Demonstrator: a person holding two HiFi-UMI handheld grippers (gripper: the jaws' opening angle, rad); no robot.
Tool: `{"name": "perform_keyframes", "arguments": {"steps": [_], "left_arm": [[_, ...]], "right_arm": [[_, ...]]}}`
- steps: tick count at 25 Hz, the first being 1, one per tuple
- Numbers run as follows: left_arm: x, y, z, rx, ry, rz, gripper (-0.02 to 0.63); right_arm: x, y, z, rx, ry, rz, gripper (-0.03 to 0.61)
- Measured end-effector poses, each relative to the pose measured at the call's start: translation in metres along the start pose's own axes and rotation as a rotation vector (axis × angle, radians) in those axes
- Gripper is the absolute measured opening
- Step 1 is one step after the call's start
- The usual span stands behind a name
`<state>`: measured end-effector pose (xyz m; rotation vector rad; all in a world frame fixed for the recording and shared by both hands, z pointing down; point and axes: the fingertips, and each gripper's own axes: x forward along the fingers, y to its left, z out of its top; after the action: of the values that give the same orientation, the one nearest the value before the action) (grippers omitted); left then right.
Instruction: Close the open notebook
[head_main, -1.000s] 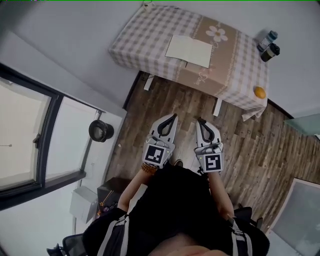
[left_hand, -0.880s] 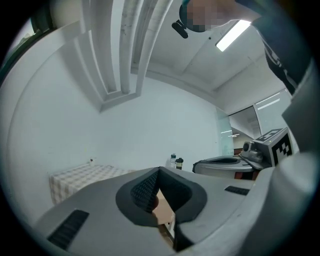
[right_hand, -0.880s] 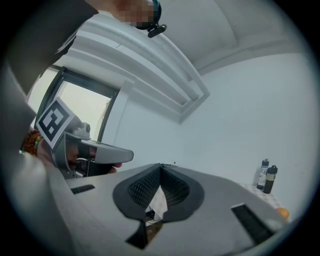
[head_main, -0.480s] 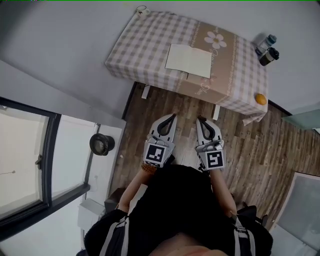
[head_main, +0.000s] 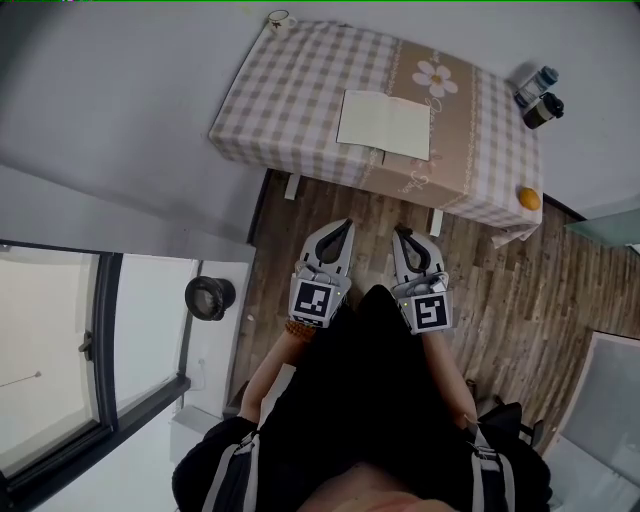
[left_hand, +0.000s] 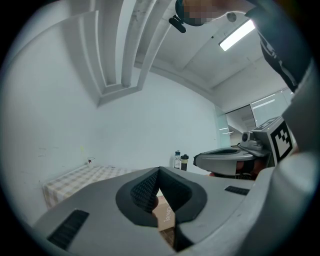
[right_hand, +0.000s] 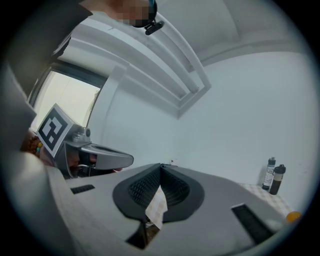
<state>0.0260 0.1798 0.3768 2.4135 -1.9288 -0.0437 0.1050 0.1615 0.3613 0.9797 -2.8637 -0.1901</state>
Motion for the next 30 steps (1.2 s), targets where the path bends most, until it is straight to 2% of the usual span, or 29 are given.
{"name": "perform_keyframes", "arguments": {"steps": [4,15,22,30], "left_arm": [[0.011,0.012,0.0,-0.004,0.014,-0.001,0.006],[0.066,0.05,-0.035,0.003,0.096,0.016,0.006],[0.129,0.08,-0.037,0.024,0.131,-0.006,0.006],[0.195,0.104,-0.023,0.053,0.143,-0.02,0.006]], "right_arm": [[0.016,-0.003,-0.008,0.013,0.029,0.003,0.006],[0.084,-0.046,-0.044,0.048,0.055,0.013,0.006],[0.147,-0.093,-0.043,0.043,0.026,0.008,0.006],[0.191,-0.141,-0.047,0.046,0.026,-0.019,0.006]]}}
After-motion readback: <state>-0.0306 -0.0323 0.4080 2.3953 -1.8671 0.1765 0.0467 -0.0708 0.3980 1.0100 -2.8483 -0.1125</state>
